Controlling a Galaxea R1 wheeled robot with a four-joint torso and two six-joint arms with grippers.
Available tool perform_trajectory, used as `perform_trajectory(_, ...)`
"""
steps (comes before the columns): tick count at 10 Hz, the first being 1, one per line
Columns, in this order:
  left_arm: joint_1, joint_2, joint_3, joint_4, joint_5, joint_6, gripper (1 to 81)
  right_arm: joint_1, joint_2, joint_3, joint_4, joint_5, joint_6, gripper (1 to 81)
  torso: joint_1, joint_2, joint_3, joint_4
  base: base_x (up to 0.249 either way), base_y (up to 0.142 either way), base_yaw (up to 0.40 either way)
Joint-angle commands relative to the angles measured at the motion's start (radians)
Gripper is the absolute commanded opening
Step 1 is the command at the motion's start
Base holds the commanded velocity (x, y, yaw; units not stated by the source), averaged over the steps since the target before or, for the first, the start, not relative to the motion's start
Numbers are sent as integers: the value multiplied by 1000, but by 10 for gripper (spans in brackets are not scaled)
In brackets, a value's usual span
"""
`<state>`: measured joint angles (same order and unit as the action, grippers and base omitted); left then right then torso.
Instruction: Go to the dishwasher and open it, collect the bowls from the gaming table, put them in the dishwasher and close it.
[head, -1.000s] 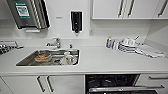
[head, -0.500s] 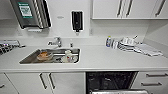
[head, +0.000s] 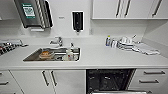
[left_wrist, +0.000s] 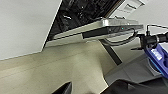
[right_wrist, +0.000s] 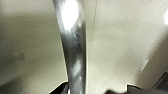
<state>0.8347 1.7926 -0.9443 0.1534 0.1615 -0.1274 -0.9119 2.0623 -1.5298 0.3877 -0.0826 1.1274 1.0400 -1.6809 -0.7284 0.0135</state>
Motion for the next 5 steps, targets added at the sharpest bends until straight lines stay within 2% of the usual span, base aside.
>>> perform_trajectory(1, -81, -33, 15, -2, 21, 6, 811, 32, -13, 1, -3, -122, -3, 811, 0, 0, 0, 0, -79, 0, 0)
perform_trajectory(5, -73, -8, 12, 2, 21, 6, 811, -52, 23, -41, -4, -49, -11, 811, 0, 0, 0, 0, -79, 0, 0)
